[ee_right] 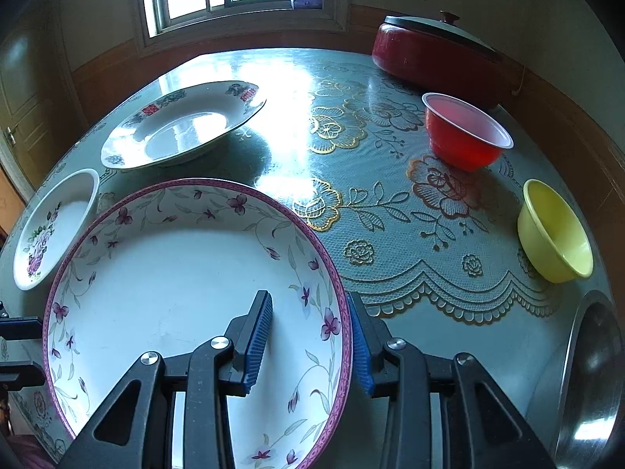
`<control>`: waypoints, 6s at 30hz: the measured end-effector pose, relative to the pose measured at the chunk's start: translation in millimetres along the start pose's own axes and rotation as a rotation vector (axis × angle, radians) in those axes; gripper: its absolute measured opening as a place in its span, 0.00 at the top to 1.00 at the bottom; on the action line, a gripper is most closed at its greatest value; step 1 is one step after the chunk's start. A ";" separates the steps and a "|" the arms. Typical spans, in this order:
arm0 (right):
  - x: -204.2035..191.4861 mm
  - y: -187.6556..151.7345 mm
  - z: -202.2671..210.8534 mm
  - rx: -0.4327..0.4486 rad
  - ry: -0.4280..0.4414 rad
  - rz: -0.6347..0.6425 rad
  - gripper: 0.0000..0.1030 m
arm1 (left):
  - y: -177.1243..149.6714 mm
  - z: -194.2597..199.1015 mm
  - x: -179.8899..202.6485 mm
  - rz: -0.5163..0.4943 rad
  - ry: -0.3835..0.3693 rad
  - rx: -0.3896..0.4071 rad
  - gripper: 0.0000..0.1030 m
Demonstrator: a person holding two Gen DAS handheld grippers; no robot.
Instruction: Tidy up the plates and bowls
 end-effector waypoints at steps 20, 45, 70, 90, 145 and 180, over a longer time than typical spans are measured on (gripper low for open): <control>18.3 -7.4 6.8 -0.046 0.064 -0.031 0.63 | 15.7 -30.7 8.6 -0.058 0.082 0.018 0.67; 23.9 -17.9 17.0 -0.072 -0.031 -0.205 0.63 | 35.2 -29.3 4.5 -0.153 0.083 0.039 0.72; 4.9 40.2 39.2 0.090 -0.016 -0.354 0.61 | 88.1 22.0 -99.8 -0.036 0.205 0.175 0.80; -12.3 119.3 -80.4 -0.033 0.319 -0.642 0.61 | 191.6 -52.2 -161.3 0.222 0.247 0.129 0.62; -5.0 105.9 -117.1 -0.097 0.355 -0.624 0.86 | 190.7 -111.8 -148.1 0.098 0.161 0.056 0.77; -9.4 86.4 -44.3 -0.004 0.370 -0.546 0.84 | 165.7 -46.1 -84.2 0.031 0.100 0.214 0.74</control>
Point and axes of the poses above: each gripper's, at about its wrist camera, not at the fingertips, and z roughly against the way its jaws point, x to its right, y to its top, the point moved 6 cm from there along -z, roughly the way its jaws point, and after that the axes turned 11 degrees about x, right-handed, at the moved point
